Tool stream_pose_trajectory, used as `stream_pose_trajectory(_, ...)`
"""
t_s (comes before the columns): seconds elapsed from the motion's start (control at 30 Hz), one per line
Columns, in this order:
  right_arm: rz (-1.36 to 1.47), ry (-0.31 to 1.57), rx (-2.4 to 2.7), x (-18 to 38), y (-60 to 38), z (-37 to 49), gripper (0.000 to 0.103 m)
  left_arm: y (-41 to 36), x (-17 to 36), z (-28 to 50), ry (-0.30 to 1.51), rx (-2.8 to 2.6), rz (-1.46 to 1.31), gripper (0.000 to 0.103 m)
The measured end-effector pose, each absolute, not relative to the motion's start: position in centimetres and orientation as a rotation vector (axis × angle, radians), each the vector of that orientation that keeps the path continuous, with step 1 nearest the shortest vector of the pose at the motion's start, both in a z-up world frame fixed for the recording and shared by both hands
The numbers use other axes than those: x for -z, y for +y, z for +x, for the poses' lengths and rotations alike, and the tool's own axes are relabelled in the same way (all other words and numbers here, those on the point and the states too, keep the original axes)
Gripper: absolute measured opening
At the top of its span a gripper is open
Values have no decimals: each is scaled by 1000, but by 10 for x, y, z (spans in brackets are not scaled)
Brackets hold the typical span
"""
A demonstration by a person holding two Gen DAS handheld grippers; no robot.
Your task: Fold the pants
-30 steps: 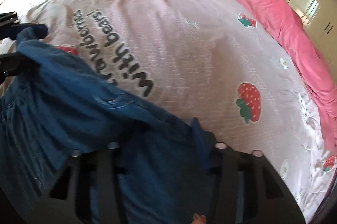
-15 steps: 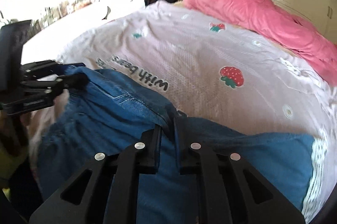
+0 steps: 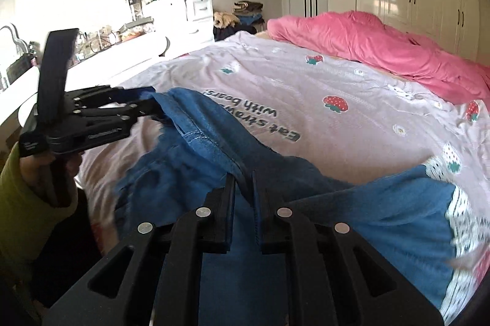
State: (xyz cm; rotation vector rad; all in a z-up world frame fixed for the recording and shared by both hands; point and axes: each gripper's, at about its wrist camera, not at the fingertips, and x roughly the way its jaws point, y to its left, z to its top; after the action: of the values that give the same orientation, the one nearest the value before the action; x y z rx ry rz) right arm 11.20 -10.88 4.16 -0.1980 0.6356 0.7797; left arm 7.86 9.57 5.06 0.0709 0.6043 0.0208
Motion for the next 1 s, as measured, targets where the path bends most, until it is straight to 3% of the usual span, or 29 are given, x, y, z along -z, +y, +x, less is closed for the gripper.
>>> stream_pose_trajectory(1.0,-293,736,-882,3,-110,11,12,105,-5,-3,837,21,-87,36)
